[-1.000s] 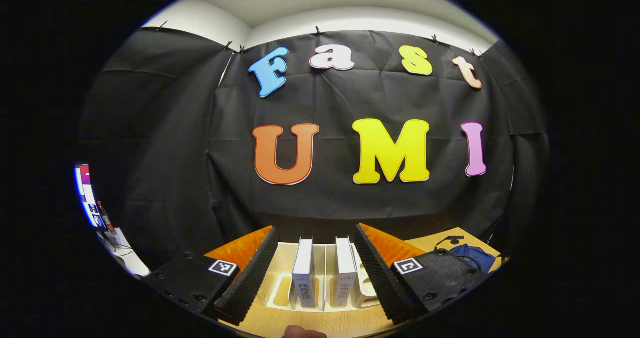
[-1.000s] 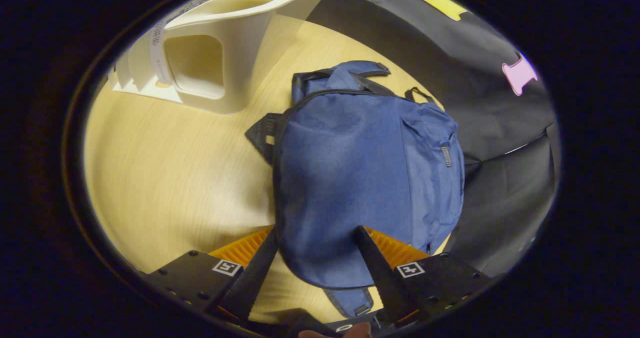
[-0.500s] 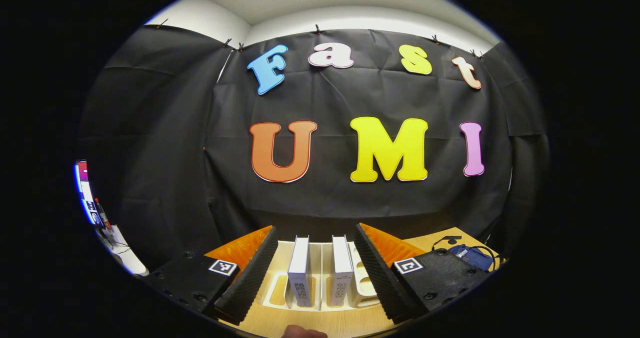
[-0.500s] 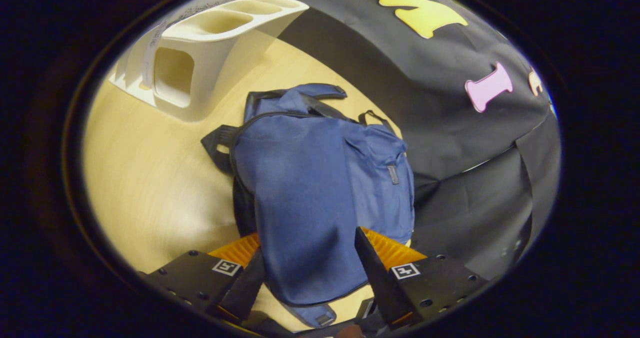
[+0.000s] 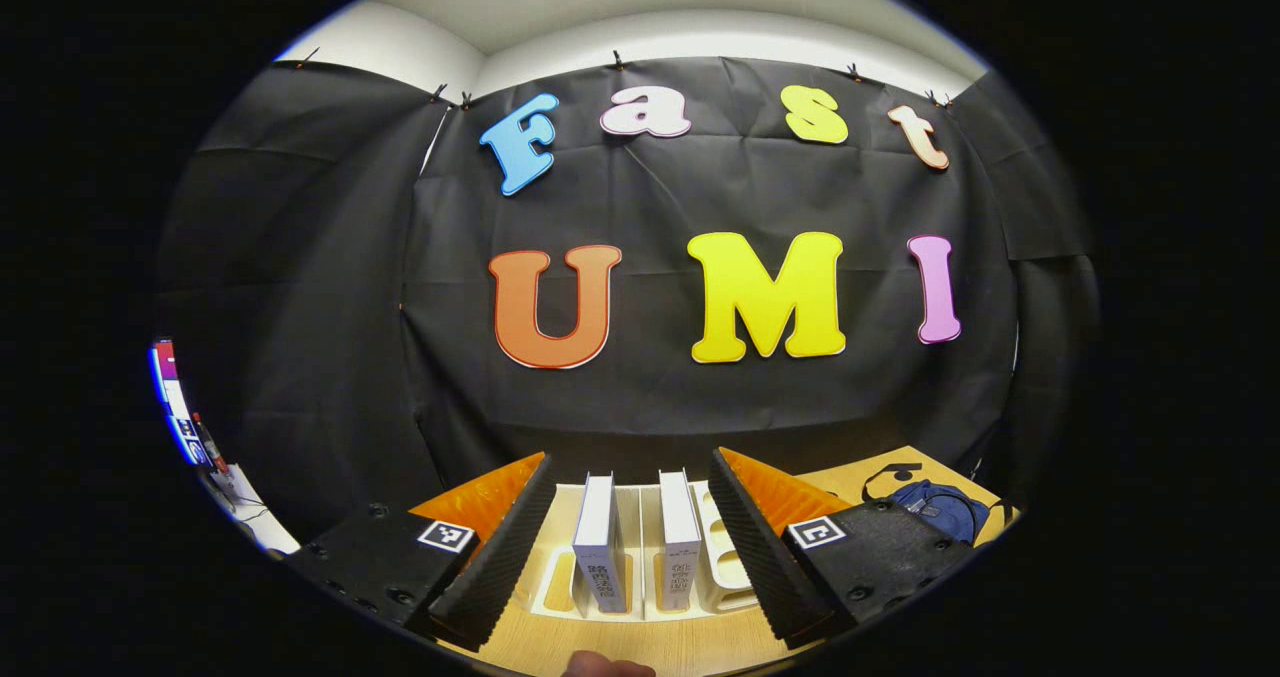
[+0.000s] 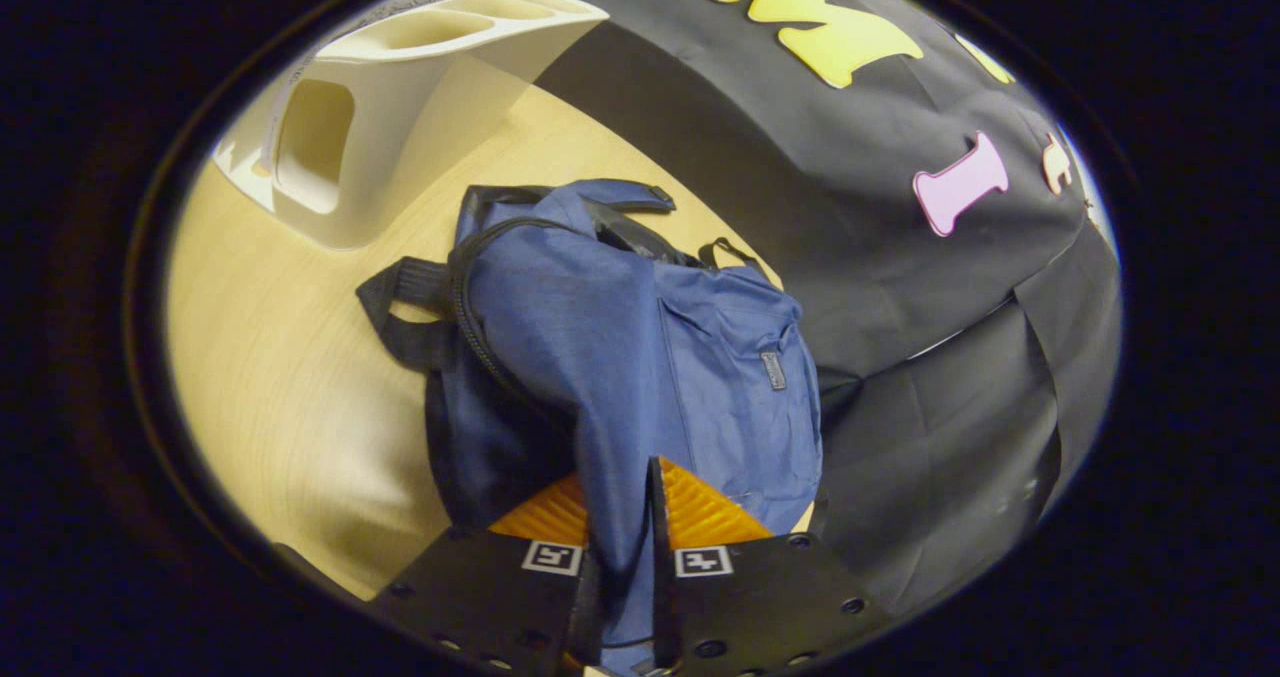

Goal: Open the schoolbag, grab two books from the bookshelf and put them into the schoolbag.

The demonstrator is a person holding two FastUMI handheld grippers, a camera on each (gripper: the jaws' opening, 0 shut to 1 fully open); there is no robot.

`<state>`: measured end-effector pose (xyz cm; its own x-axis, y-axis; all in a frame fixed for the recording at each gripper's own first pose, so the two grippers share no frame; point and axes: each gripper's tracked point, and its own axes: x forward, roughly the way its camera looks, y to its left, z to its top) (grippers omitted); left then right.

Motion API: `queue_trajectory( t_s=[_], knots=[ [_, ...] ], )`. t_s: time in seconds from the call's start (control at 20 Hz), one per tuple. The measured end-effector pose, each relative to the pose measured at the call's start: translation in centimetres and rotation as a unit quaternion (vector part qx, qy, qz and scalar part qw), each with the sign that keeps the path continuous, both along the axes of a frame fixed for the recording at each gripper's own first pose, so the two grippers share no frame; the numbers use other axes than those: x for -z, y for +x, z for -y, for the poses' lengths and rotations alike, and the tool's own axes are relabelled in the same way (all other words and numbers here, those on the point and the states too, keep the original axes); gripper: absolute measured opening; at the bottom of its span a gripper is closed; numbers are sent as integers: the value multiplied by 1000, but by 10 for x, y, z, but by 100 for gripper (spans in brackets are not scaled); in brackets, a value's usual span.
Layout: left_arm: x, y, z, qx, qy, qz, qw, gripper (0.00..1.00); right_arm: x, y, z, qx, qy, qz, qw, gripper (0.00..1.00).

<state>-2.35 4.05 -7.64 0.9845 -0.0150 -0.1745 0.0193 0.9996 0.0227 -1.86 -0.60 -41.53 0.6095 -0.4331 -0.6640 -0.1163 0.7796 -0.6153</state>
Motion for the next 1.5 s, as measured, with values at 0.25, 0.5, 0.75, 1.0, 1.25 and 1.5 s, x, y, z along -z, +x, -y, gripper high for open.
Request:
queue_trajectory(
  t_s=[0.25,0.5,0.75,1.0,1.25,1.5],
  knots=[
    [1,-1,0,-1,-4,-3,1000,98,7,-1,-1,5,76,-36,996,9],
    [6,-2,4,-1,-18,-9,1000,98,-18,1,3,10,154,-55,986,5],
    [10,5,6,-2,-20,-16,1000,98,-72,10,23,0,191,-47,981,5],
    [19,15,7,-8,-23,-38,999,98,-127,31,62,3,215,-43,976,5],
    [29,33,1,-21,-13,-70,997,98,-156,51,105,13,254,-63,965,8],
    [46,54,3,-20,-20,-127,992,98,-172,67,136,15,296,-85,951,5]
  ],
)
